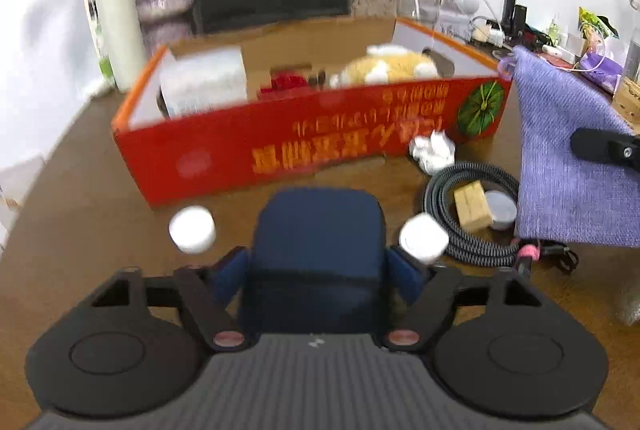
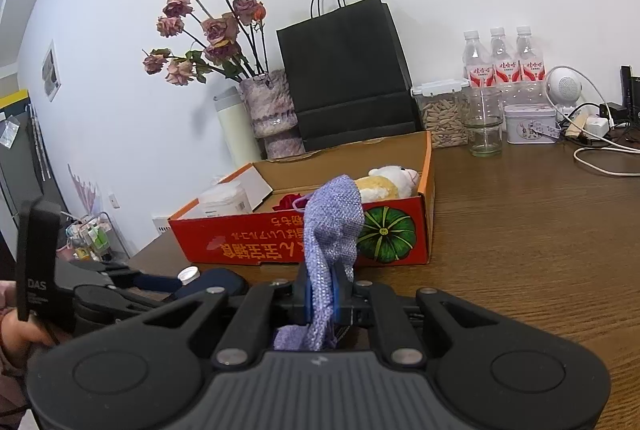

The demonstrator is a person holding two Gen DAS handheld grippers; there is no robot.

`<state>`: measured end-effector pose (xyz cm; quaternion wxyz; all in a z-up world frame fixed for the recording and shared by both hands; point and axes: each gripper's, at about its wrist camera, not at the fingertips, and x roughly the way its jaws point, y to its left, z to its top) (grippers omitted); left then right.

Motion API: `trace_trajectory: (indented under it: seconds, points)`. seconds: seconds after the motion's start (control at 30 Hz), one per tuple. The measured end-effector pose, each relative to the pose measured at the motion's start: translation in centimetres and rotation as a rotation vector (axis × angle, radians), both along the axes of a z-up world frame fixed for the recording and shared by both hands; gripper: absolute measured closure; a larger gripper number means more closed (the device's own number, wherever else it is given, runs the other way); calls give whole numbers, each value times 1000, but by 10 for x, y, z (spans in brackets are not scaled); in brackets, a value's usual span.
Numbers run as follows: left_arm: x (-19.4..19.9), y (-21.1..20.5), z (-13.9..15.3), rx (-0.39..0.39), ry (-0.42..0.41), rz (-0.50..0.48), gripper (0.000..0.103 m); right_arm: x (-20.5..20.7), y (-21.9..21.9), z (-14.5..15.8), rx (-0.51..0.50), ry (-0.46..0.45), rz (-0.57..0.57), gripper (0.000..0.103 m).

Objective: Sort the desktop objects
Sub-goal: 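Carry pouch with left gripper while right gripper carries bag over the box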

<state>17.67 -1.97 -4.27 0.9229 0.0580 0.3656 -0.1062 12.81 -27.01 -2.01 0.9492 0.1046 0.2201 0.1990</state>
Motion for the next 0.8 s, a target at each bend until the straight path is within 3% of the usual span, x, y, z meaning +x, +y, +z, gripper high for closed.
trace_trajectory:
  seconds: [0.23,0.5,0.8]
  points:
    - [-10,0,2,-11,-34,23,38,-7,3,4,2,-7,7,94]
    - [-22,6,13,-29,-79,57,40,-16,7,15,-4,-37,4,94]
    - [-32,8,48,-51,-205,67,40,-17,19,41,-14,-102,16,94]
